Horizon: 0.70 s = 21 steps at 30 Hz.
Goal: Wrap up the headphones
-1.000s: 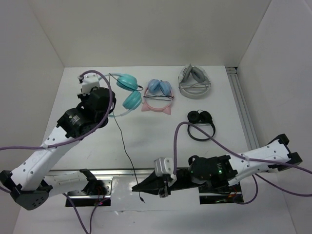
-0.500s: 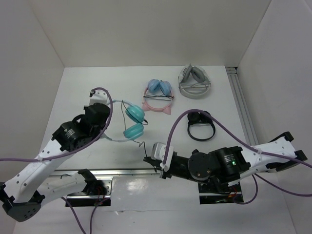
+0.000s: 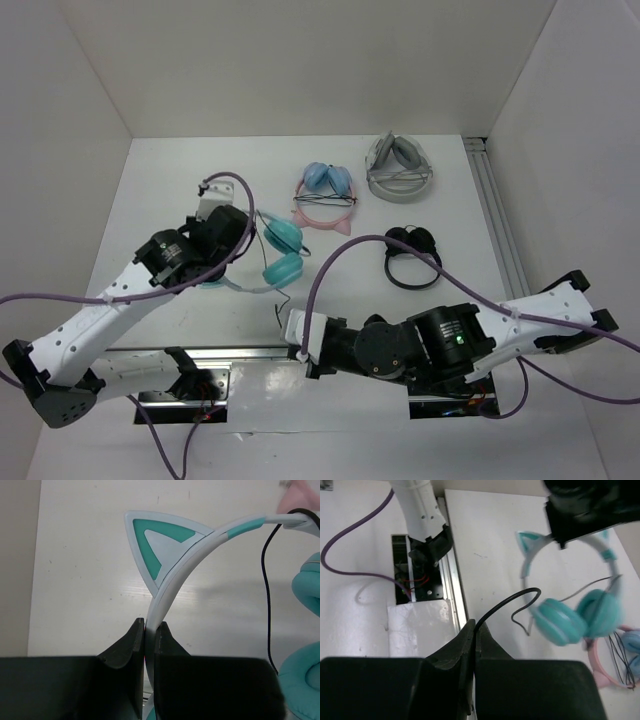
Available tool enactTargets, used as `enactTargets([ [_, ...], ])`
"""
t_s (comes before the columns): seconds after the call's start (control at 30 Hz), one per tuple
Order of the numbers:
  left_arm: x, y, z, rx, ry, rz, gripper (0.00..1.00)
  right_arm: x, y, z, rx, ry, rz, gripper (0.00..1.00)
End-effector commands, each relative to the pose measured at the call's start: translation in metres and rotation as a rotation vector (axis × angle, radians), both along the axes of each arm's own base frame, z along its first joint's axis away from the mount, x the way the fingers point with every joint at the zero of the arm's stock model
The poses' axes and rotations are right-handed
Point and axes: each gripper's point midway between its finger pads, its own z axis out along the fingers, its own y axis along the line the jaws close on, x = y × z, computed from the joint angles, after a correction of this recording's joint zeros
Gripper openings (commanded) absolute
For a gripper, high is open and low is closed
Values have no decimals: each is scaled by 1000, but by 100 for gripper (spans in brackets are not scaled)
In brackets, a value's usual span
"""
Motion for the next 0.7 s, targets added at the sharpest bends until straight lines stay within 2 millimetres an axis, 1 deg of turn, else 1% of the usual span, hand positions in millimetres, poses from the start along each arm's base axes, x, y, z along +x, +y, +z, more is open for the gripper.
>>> enactTargets([
  [0.0,23,-1,67,-227,-228,168,0,-22,13,12,51,30,105,0],
  [0.03,25,-1,84,-269,-262,197,0,-26,21,5,37,31,118,0],
  [0.07,25,3,87,-300,-275,250,0,-31,25,1,25,36,142,0],
  [0.1,27,0,91,-319,-285,258,0,-32,28,-3,15,34,142,0],
  [0.13,32,4,94,-332,-295,293,0,-36,32,-10,-4,35,157,0],
  [0.17,32,2,96,-363,-300,297,0,-40,33,-6,4,44,184,0],
  [0.2,35,2,97,-388,-308,310,0,-44,37,-11,-10,47,202,0],
  [0.23,39,1,101,-407,-328,318,0,-51,38,-4,9,55,229,0],
  [0.27,43,2,98,-409,-326,337,0,-61,39,-5,6,69,280,0],
  [0.3,45,4,102,-407,-349,348,0,-66,41,-2,9,76,306,0],
  [0.33,49,7,99,-385,-350,366,0,-69,42,5,29,83,324,0],
  [0.37,51,7,97,-367,-348,374,0,-76,42,5,28,87,347,0],
  [0.4,57,6,86,-337,-324,383,0,-76,42,12,43,88,348,0],
  [0.47,60,7,74,-305,-298,395,0,-76,38,21,58,83,359,0],
  [0.5,62,8,63,-276,-283,408,0,-78,37,26,68,87,372,0],
  [0.53,61,8,57,-271,-275,414,0,-79,34,30,77,81,383,0],
  [0.57,62,8,53,-267,-271,414,0,-79,34,30,77,81,383,0],
  [0.6,60,9,44,-247,-254,415,0,-75,31,30,73,77,367,0],
  [0.67,59,6,36,-245,-229,400,0,-68,28,35,74,69,334,0],
])
